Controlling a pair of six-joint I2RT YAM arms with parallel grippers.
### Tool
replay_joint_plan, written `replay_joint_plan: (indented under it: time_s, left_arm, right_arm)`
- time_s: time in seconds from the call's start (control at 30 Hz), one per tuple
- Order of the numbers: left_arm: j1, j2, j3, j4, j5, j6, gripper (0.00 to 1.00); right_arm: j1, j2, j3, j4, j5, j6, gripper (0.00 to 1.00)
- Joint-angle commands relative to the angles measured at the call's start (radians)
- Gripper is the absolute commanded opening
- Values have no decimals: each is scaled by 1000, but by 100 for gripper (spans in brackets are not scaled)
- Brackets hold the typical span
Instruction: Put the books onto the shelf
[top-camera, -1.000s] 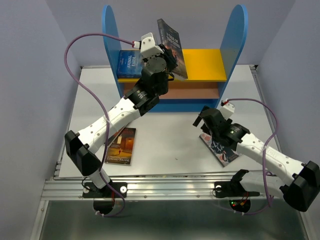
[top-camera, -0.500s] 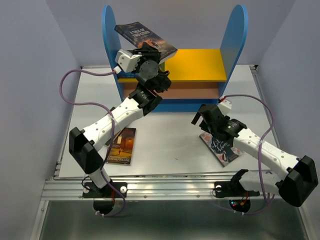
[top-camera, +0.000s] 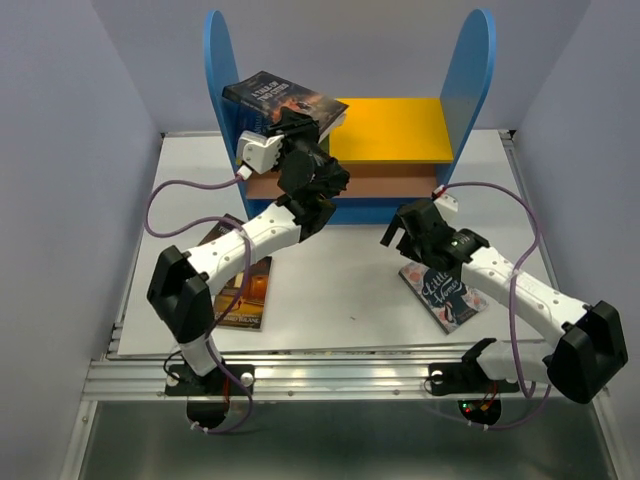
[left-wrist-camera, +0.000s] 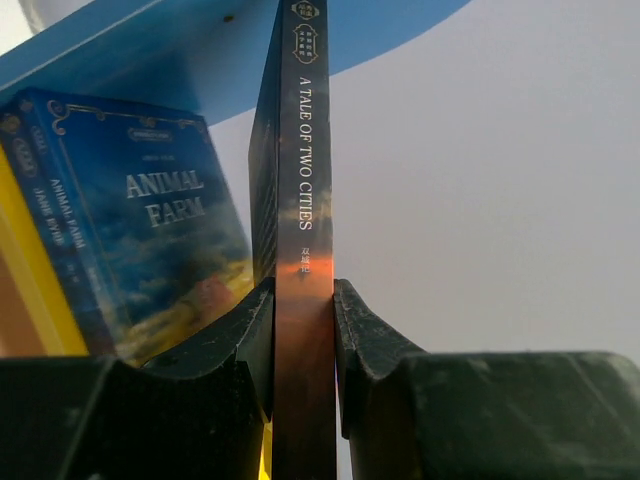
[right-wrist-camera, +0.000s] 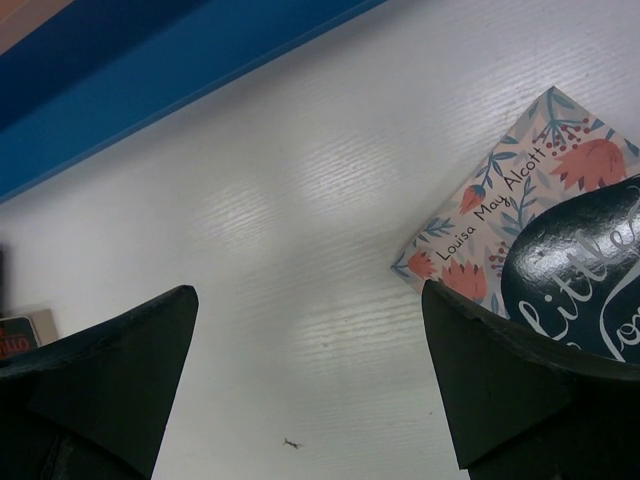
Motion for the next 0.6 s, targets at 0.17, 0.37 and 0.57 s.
replay_joint_plan:
  time_s: [0.17, 0.37, 0.57]
  left_arm:
    - [-18, 238, 232, 1048, -177, 805, 0]
    - [-9, 212, 174, 1050, -180, 750, 0]
    - [-1, 131, 30, 1050, -181, 670, 0]
  right_arm:
    - [-18, 12, 48, 11, -67, -39, 100]
    - [-28, -17, 25, 11, -65, -33, 100]
    - [-28, -17, 17, 13, -84, -39, 100]
